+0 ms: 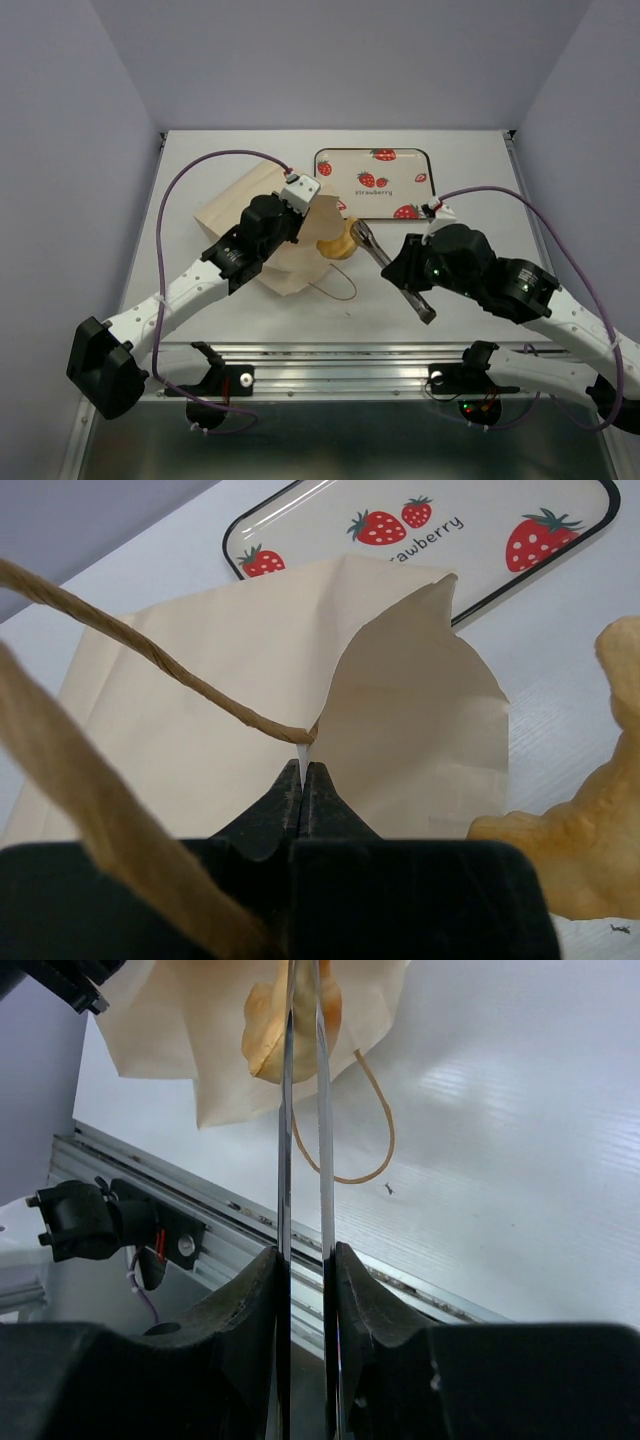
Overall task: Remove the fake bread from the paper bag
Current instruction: Take out the fake bread from the paper bag, then place the fake bread in the container.
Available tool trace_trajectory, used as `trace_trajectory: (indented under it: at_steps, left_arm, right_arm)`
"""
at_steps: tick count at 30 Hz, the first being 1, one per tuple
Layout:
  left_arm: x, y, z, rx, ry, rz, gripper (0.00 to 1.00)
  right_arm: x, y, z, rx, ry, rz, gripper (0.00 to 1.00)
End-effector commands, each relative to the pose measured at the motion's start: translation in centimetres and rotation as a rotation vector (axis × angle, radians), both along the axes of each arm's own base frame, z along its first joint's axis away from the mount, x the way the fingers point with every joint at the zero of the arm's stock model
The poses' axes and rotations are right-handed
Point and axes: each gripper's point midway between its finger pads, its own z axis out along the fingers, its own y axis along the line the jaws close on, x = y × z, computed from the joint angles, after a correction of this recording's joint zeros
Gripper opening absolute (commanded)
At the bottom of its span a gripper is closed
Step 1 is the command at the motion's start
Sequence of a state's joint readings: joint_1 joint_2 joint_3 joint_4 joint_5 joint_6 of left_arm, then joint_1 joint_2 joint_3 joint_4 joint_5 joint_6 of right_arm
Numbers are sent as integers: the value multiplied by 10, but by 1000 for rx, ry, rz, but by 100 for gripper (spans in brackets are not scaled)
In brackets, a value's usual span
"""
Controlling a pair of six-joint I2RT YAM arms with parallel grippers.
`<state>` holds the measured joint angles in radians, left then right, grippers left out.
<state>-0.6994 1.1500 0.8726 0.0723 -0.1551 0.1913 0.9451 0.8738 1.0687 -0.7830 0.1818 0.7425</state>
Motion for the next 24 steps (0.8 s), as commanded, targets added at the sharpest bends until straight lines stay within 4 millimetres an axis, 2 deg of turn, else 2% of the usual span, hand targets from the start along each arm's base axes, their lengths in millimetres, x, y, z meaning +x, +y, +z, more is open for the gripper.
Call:
trace_trajectory:
  at_steps: [1, 6, 10, 13, 15, 16, 17, 19, 20, 21, 23, 24]
  left_arm:
    - [9, -2, 34, -64, -75, 35, 0]
    - [11, -2, 34, -55, -67, 41, 0]
    - [12, -2, 32, -51, -64, 46, 0]
    - [12, -4, 30, -47, -59, 36, 0]
    - [14, -4, 29, -40, -58, 41, 0]
    - [14, -3, 28, -38, -56, 43, 0]
    - [14, -3, 28, -38, -56, 43, 0]
    - [13, -4, 27, -37, -54, 38, 0]
    - [13, -4, 26, -34, -52, 36, 0]
    - [13, -3, 26, -33, -54, 36, 0]
    - [12, -3, 25, -33, -55, 37, 0]
    - [12, -2, 25, -31, -54, 40, 0]
  right_arm:
    - [2, -25, 34, -22, -83, -61, 1]
    - [9, -59, 37, -131, -100, -183, 1]
    - [27, -86, 40, -224, -151, -340, 1]
    - [40, -89, 44, -277, -181, -397, 1]
    - [57, -85, 37, -391, -208, -419, 0]
    - [67, -87, 42, -423, -224, -452, 1]
    - [81, -85, 35, -491, -218, -472, 1]
    - [102, -85, 36, -506, -224, -489, 1]
    - [119, -83, 41, -504, -258, -481, 0]
    - [139, -99, 37, -521, -243, -526, 1]
    - [159, -101, 32, -569, -264, -473, 1]
    - [172, -104, 37, -583, -290, -490, 1]
